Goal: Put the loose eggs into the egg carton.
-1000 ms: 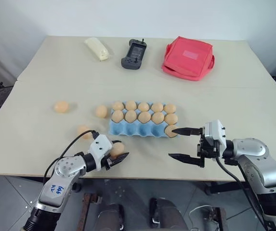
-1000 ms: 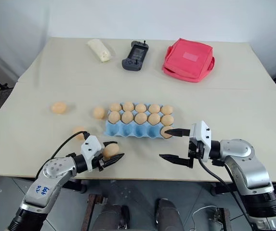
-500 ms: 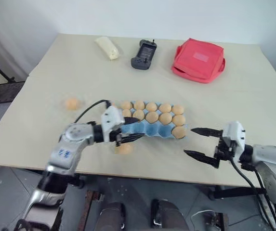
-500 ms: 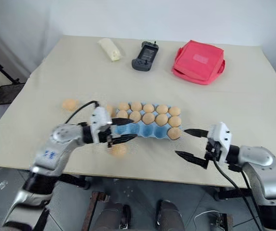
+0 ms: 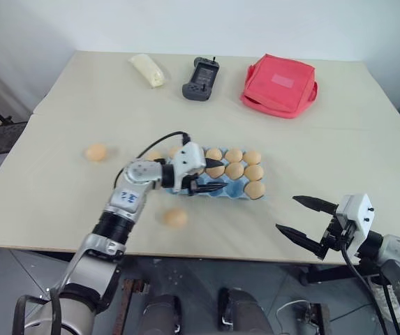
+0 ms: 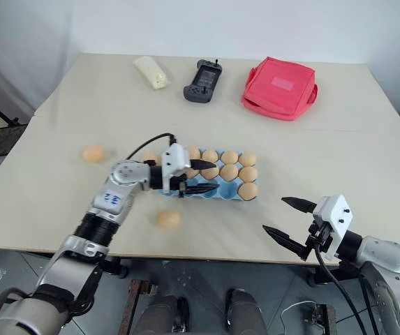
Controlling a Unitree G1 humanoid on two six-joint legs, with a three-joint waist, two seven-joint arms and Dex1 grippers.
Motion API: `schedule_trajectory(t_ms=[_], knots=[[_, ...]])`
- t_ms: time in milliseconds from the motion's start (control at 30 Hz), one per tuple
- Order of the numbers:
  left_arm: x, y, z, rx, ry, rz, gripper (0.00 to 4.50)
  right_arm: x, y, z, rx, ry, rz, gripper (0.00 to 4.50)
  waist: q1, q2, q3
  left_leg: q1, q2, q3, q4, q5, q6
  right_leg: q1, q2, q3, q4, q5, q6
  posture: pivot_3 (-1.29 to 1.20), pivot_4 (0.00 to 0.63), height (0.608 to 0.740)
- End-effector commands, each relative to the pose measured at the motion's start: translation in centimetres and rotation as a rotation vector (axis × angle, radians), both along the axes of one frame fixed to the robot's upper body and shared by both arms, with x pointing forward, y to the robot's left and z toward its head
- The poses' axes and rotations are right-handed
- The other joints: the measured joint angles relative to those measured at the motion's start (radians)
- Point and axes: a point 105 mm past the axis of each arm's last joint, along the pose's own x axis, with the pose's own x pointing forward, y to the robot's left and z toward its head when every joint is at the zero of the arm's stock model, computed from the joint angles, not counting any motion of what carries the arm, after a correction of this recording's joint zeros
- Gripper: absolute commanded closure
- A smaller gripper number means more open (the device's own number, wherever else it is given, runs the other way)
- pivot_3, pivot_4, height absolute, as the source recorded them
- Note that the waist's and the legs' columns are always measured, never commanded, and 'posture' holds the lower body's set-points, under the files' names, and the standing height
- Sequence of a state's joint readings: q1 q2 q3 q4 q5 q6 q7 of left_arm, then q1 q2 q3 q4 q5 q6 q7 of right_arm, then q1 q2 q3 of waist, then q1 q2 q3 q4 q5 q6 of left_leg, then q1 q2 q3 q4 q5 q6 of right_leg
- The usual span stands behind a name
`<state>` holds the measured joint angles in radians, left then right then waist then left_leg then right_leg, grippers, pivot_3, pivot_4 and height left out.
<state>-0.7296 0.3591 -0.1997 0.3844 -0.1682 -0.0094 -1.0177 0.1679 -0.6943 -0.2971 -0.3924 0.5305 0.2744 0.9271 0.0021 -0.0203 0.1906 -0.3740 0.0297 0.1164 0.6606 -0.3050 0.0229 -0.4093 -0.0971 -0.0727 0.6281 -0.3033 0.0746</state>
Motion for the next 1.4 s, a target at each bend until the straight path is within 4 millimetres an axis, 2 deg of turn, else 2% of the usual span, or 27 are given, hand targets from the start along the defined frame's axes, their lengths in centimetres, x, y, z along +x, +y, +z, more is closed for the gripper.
schedule_trajectory(t_ms=[33, 67, 167, 300, 400, 500, 900, 1100, 1233, 1333, 1367, 1400], knots=[[-1.2, 1.9, 1.8, -0.042, -0.062, -0.027, 1.76, 0.5, 0.9, 1.0, 0.015, -0.043, 0.036, 0.0, -0.003, 0.0, 0.0, 0.0, 0.0, 0.0, 0.0, 0.0, 0.001, 0.0, 0.0, 0.0, 0.0, 0.0, 0.0, 0.0, 0.15, 0.74], [-1.5, 2.7, 2.0, -0.044, -0.066, -0.021, 1.76, 0.7, 1.0, 1.1, 0.015, -0.045, 0.045, 0.0, -0.004, 0.0, 0.0, 0.0, 0.0, 0.0, 0.0, -0.001, 0.002, 0.0, 0.0, 0.0, 0.0, 0.001, 0.0, 0.0, 0.15, 0.74], [-2.6, 4.8, 1.9, -0.028, -0.053, -0.015, 1.21, 1.4, 1.3, 1.3, 0.014, -0.048, 0.069, 0.0, -0.004, 0.0, 0.0, 0.0, 0.001, -0.001, 0.001, -0.001, 0.002, 0.0, 0.0, 0.0, 0.0, 0.002, -0.001, 0.0, 0.15, 0.74], [-4.0, 7.1, 1.4, 0.0, -0.049, 0.04, 0.02, 2.0, 1.7, 1.5, 0.014, -0.05, 0.1, 0.0, -0.005, 0.0, 0.0, 0.0, 0.001, -0.001, 0.001, -0.001, 0.002, 0.0, 0.0, 0.0, 0.0, 0.002, -0.002, 0.0, 0.15, 0.74], [-5.6, 8.3, -0.1, 0.037, 0.004, 0.058, 0.02, 2.2, 2.2, 1.6, 0.018, -0.051, 0.126, 0.0, -0.003, 0.0, 0.0, -0.001, 0.001, -0.001, 0.001, -0.001, 0.003, 0.0, -0.001, 0.0, -0.001, 0.002, -0.002, 0.0, 0.15, 0.74], [-6.4, 8.5, -1.5, 0.057, 0.041, 0.078, 0.02, 2.2, 2.7, 1.7, 0.021, -0.052, 0.157, 0.0, -0.003, 0.0, 0.0, -0.001, 0.001, -0.001, 0.001, -0.002, 0.003, 0.0, -0.002, 0.001, -0.001, 0.002, -0.002, 0.0, 0.15, 0.74], [-6.7, 6.0, -5.0, 0.073, 0.119, 0.059, 0.02, 1.0, 5.4, 3.1, 0.02, -0.067, 0.336, 0.0, -0.004, 0.0, 0.0, -0.001, 0.0, -0.002, -0.002, -0.002, 0.004, -0.001, -0.004, 0.0, -0.002, 0.002, -0.002, 0.0, 0.15, 0.74], [-6.1, 5.8, -6.4, 0.097, 0.133, 0.096, 0.02, 1.0, 5.7, 3.4, 0.019, -0.078, 0.349, 0.0, -0.003, 0.0, 0.0, -0.001, 0.0, -0.002, -0.002, -0.001, 0.004, -0.001, -0.004, 0.0, -0.002, 0.002, -0.002, 0.0, 0.15, 0.74], [-6.1, 6.1, -7.0, 0.109, 0.133, 0.109, 1.27, 1.1, 5.7, 3.3, 0.022, -0.079, 0.341, 0.0, -0.003, 0.0, 0.0, -0.001, 0.0, -0.002, -0.002, -0.001, 0.004, -0.001, -0.004, -0.001, -0.002, 0.002, -0.002, 0.0, 0.15, 0.74], [-6.0, 6.0, -6.3, 0.089, 0.118, 0.1, 2.23, 1.2, 5.6, 3.2, 0.023, -0.077, 0.335, 0.0, -0.003, 0.0, 0.0, -0.001, 0.0, -0.002, -0.002, -0.001, 0.004, -0.001, -0.004, 0.0, -0.002, 0.002, -0.002, 0.0, 0.15, 0.74], [-5.9, 5.7, -5.6, 0.069, 0.111, 0.091, 2.46, 1.2, 5.6, 3.1, 0.023, -0.076, 0.333, 0.0, -0.003, 0.0, 0.0, -0.001, 0.0, -0.002, -0.002, -0.001, 0.004, -0.001, -0.004, 0.0, -0.002, 0.002, -0.002, 0.0, 0.15, 0.74], [-5.9, 5.5, -5.2, 0.055, 0.108, 0.083, 2.46, 1.2, 5.6, 3.1, 0.022, -0.076, 0.332, 0.0, -0.003, 0.0, 0.0, -0.001, 0.0, -0.002, -0.002, -0.001, 0.004, -0.001, -0.004, 0.0, -0.002, 0.002, -0.002, 0.0, 0.15, 0.74]])
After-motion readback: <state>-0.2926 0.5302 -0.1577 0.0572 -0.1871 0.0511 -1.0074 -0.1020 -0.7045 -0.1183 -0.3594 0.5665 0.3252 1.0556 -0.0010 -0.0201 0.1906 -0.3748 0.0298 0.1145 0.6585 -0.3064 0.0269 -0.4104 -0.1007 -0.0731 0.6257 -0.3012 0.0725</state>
